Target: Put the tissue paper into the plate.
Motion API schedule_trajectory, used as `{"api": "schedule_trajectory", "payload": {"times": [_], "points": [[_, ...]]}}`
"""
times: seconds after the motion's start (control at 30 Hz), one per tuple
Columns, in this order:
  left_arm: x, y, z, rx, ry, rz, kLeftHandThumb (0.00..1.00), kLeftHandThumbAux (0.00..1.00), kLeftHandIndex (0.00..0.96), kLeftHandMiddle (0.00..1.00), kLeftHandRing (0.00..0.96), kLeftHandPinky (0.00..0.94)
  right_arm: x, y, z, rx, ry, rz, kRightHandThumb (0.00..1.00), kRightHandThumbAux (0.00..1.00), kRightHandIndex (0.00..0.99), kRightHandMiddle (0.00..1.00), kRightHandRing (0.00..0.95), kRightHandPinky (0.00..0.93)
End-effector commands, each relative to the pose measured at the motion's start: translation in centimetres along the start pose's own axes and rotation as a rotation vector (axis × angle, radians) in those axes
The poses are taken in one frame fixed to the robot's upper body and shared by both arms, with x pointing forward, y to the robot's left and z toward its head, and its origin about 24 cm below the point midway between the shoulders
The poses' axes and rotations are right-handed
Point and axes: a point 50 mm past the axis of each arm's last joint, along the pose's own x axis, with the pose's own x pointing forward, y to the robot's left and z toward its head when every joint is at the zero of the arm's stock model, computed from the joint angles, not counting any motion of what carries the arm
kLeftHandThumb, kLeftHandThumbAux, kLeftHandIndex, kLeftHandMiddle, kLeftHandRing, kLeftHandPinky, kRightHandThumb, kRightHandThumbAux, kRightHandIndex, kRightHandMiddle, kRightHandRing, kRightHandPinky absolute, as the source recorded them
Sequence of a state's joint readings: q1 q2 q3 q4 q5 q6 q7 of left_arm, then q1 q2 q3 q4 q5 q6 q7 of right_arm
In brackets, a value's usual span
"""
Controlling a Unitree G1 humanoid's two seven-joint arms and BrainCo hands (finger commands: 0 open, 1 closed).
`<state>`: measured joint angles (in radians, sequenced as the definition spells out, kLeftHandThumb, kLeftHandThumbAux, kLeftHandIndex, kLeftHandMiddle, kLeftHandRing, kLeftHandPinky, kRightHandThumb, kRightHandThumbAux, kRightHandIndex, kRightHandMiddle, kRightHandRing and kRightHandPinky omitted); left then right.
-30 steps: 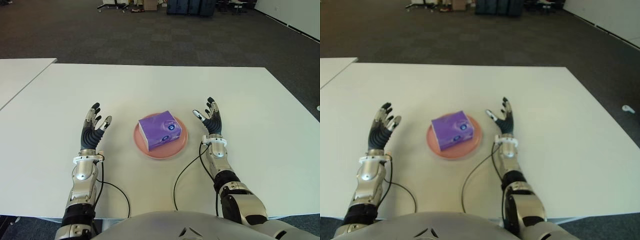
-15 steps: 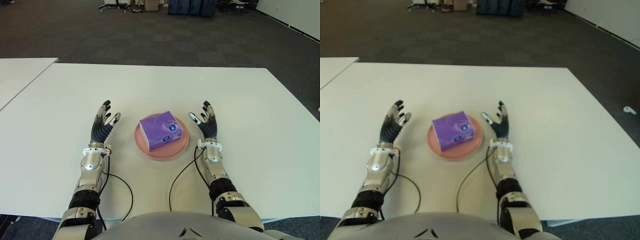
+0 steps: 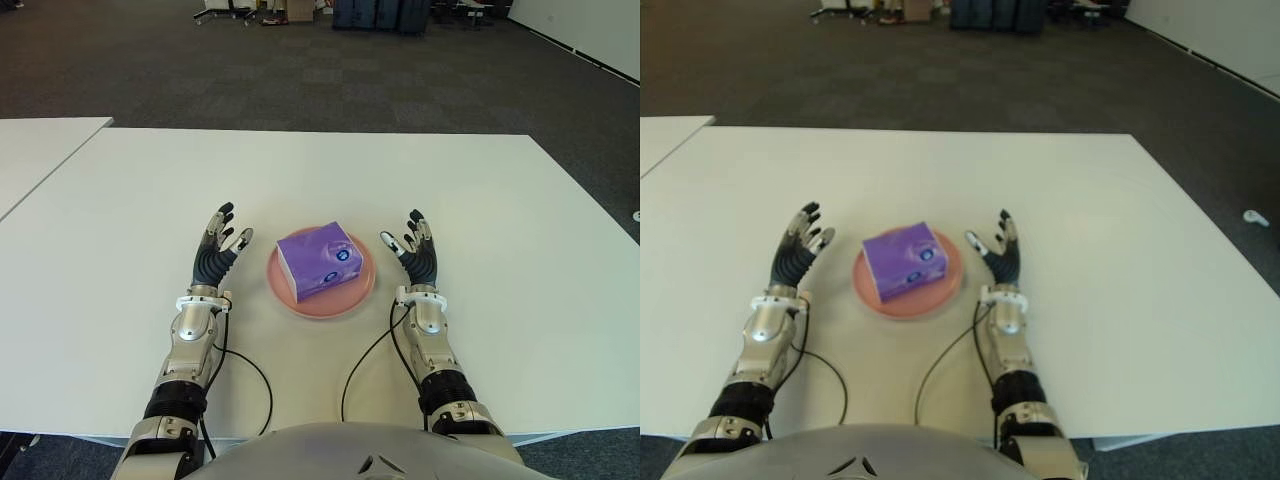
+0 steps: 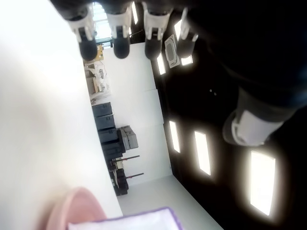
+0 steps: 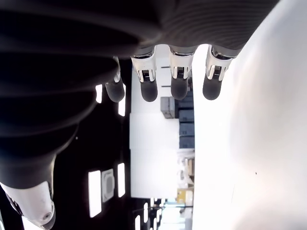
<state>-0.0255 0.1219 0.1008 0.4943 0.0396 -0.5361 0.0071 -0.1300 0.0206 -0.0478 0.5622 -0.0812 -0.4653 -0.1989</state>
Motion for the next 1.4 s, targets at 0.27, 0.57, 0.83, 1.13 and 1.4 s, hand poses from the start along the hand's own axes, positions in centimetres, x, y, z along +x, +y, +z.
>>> {"api": "schedule_trajectory", "payload": {"times": [0.27,0.57,0.83,1.13,1.4], "points": [[-0.2,0.5,-1.0,0.033,0.039,-0.026,0.000,0.489,0.000,0.000,0.000,0.000,-1.6,0.5,-0.6,0.010,0.082,0.018,0.154,0.636,0.001,0.019,0.023,0.059],[-0.3,1.0,-1.5,0.037,0.065,-0.049,0.000,0.474,0.000,0.000,0.000,0.000,-1.8,0.6,-0.3,0.010,0.107,0.024,0.159,0.617,0.003,0.021,0.025,0.059],[-0.4,1.1,-1.6,0.033,0.074,-0.051,0.000,0.491,0.000,0.000,0.000,0.000,-1.9,0.5,-0.4,0.005,0.135,0.022,0.156,0.603,0.002,0.017,0.019,0.057],[-0.4,1.1,-1.6,0.033,0.072,-0.035,0.000,0.491,0.000,0.000,0.000,0.000,-1.9,0.5,-0.3,0.001,0.148,0.026,0.158,0.602,0.000,0.014,0.016,0.050],[-0.5,1.1,-1.5,0.028,0.065,-0.009,0.000,0.498,0.000,0.000,0.000,0.000,-1.7,0.6,-0.2,0.007,0.138,0.045,0.167,0.610,0.000,0.007,0.011,0.042]]}}
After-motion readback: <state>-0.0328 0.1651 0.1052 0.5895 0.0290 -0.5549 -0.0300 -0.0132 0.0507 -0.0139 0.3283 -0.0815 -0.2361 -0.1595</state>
